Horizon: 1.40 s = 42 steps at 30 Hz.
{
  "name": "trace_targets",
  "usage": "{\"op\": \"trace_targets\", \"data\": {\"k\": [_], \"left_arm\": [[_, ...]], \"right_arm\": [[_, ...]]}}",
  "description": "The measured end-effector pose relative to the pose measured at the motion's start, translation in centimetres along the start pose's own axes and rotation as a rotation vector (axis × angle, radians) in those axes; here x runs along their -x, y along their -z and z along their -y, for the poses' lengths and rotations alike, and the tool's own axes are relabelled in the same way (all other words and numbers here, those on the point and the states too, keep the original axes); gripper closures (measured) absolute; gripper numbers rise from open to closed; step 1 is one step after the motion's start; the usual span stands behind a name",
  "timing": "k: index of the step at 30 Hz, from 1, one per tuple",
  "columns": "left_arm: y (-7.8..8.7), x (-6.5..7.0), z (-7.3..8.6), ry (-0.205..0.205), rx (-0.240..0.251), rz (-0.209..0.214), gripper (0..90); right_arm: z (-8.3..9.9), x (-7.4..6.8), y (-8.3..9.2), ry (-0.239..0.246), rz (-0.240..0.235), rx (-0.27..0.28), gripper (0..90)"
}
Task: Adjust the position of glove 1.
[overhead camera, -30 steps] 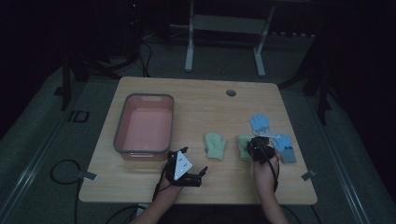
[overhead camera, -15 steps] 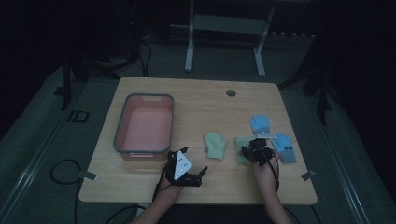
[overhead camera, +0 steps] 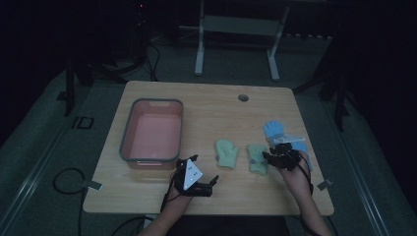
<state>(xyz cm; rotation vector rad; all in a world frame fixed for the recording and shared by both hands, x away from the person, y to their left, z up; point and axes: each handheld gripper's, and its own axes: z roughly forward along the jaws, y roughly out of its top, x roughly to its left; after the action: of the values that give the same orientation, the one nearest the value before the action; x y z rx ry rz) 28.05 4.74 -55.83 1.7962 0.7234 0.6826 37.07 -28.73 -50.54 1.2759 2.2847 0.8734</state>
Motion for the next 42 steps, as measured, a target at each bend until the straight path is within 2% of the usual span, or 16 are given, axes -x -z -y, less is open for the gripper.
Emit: {"op": "trace_targets", "data": {"k": [2, 6, 8, 10, 16, 19, 21, 27, 28, 31, 36, 42], "left_arm": [[0.0, 0.0, 0.0, 0.000, -0.001, -0.001, 1.5], [0.0, 0.1, 0.0, -0.008, -0.002, -0.009, 1.6], [0.0, 0.2, 0.0, -0.014, -0.002, -0.012, 1.6], [0.0, 0.2, 0.0, -0.015, -0.001, -0.013, 1.5], [0.0, 0.1, 0.0, -0.005, -0.001, 0.001, 1.6], [0.0, -0.1, 0.0, 0.007, 0.000, 0.004, 1.5], [0.1, -0.1, 0.0, 0.008, 0.006, 0.004, 1.5], [0.1, 0.0, 0.0, 0.000, 0.007, 0.000, 1.5], [0.1, 0.0, 0.0, -0.001, 0.006, -0.001, 1.5], [0.1, 0.0, 0.0, -0.002, 0.006, -0.006, 1.5], [0.1, 0.1, 0.0, -0.009, 0.006, -0.012, 1.5], [0.1, 0.0, 0.1, 0.002, 0.011, -0.007, 1.6]], "right_arm": [[-0.1, 0.6, 0.1, 0.017, -0.041, -0.003, 60.6], [-0.4, 0.8, 0.2, 0.066, -0.087, 0.000, 60.2], [-0.4, 0.9, 0.1, 0.062, -0.080, -0.002, 61.0], [-0.3, 0.9, -0.3, 0.041, -0.094, -0.005, 61.6], [0.4, 0.3, -1.9, 0.039, -0.105, -0.024, 61.0], [0.9, -0.4, -2.9, 0.069, -0.093, -0.054, 60.9], [1.2, -0.9, -3.2, 0.099, -0.074, -0.042, 61.3], [1.3, -0.8, -3.3, 0.089, -0.077, -0.041, 68.8], [1.3, -0.8, -3.3, 0.084, -0.084, -0.040, 74.0], [1.3, -0.8, -3.3, 0.061, -0.079, -0.047, 79.6], [0.9, -1.1, -3.1, 0.060, -0.062, -0.060, 84.1], [-0.3, -1.7, -1.8, 0.085, -0.050, -0.027, 84.6]]}}
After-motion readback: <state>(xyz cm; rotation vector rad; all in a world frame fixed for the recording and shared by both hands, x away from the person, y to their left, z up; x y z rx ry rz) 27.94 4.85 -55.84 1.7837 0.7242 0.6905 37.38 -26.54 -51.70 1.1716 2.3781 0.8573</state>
